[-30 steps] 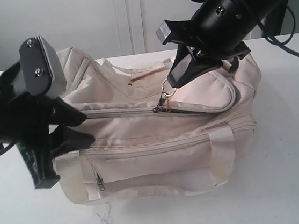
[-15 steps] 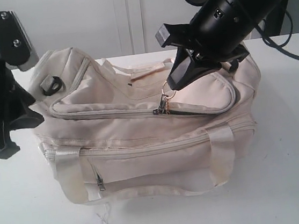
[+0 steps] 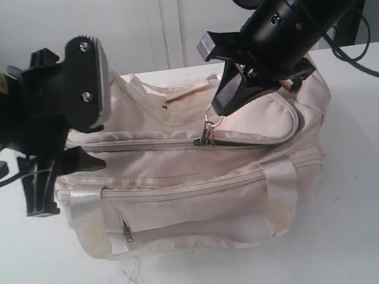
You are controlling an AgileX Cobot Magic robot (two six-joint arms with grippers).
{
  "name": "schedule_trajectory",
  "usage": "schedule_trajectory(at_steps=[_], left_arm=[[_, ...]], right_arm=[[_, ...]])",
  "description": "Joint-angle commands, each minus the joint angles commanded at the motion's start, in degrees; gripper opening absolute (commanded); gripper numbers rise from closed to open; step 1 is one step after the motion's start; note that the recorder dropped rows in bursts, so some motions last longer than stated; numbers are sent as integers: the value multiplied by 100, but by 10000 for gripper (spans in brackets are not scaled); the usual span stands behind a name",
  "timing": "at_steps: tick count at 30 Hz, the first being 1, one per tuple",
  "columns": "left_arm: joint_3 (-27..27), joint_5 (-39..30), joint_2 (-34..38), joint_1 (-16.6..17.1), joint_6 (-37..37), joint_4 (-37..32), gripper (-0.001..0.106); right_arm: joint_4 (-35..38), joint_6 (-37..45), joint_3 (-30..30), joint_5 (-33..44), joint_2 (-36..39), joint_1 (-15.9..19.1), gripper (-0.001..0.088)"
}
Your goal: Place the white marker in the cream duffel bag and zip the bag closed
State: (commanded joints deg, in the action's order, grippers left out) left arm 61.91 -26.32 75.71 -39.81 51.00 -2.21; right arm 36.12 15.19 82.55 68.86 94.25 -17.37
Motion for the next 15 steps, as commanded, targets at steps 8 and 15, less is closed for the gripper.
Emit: schedule_trajectory(at_steps=[8,15], left_arm=[[0,669,568,-32,0,149,543],[0,788,773,-44,23,537,543]], right_arm=[[0,0,0,27,0,0,0],[0,0,0,17,0,0,0]])
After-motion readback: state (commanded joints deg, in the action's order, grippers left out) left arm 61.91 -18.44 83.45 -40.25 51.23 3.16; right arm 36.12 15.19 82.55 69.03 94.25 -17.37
